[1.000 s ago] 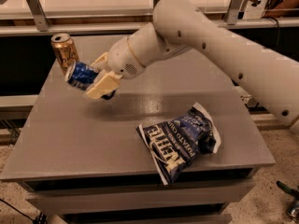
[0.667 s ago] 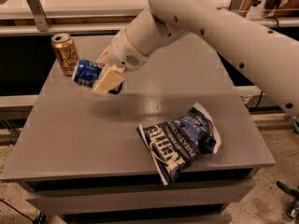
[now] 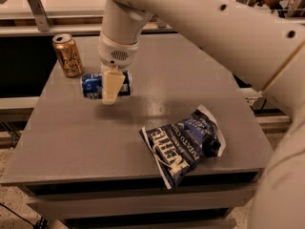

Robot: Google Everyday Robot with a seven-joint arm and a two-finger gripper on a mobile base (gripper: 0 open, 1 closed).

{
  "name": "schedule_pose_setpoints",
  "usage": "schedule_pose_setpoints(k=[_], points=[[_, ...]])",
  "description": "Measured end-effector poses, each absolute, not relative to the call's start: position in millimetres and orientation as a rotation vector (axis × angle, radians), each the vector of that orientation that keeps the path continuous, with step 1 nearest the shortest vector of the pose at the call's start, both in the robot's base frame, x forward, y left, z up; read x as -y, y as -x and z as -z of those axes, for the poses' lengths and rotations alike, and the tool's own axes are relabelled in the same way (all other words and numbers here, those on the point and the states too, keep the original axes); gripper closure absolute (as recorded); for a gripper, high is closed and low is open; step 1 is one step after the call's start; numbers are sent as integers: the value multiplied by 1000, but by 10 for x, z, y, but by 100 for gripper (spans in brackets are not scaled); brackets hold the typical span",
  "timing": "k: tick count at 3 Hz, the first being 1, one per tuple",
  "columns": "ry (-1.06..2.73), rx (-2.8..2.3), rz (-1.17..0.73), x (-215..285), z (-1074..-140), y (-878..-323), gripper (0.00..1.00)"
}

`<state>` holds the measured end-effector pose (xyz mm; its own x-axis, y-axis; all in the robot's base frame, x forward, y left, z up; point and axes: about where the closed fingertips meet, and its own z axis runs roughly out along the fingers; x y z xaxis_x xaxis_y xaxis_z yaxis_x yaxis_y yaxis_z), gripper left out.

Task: Knock pepsi can over

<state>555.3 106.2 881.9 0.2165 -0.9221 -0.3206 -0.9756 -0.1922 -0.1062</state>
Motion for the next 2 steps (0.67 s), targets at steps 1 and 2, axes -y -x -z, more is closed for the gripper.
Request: schedule_pose_setpoints(k=[1,2], points=[[2346,-1862,-154,-912,-8601,-5578,35],[2408,-1886,-103,-825,-8480,-5600,18]])
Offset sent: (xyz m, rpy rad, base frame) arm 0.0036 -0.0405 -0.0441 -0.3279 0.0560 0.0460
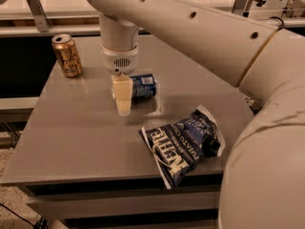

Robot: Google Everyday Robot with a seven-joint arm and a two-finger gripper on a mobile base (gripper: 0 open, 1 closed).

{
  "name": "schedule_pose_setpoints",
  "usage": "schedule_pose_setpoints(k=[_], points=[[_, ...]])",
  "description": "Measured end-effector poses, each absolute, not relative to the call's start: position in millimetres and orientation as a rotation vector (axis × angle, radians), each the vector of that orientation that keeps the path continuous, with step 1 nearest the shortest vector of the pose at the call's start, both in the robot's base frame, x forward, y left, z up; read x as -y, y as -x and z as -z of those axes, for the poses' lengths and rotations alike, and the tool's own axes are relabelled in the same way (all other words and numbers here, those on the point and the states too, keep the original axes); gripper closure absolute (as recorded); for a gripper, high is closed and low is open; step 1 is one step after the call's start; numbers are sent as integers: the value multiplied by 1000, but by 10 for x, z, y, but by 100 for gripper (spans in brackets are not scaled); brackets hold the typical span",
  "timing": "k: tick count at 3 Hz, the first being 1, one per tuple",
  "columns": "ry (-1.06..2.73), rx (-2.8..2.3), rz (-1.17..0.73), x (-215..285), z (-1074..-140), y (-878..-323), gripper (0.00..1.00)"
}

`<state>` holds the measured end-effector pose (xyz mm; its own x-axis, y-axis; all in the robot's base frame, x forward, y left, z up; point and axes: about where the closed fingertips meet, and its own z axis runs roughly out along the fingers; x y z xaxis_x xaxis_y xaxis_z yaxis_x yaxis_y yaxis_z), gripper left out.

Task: Knock pepsi can over

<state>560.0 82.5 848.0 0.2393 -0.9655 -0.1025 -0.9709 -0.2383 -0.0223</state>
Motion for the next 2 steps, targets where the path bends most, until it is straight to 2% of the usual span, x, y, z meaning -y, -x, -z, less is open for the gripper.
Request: schedule_pose_setpoints(k=[1,2], points=[[2404,-1880,-114,-758,-8428,-5617,0],[2404,-1880,-114,-758,-8428,-5617,0]])
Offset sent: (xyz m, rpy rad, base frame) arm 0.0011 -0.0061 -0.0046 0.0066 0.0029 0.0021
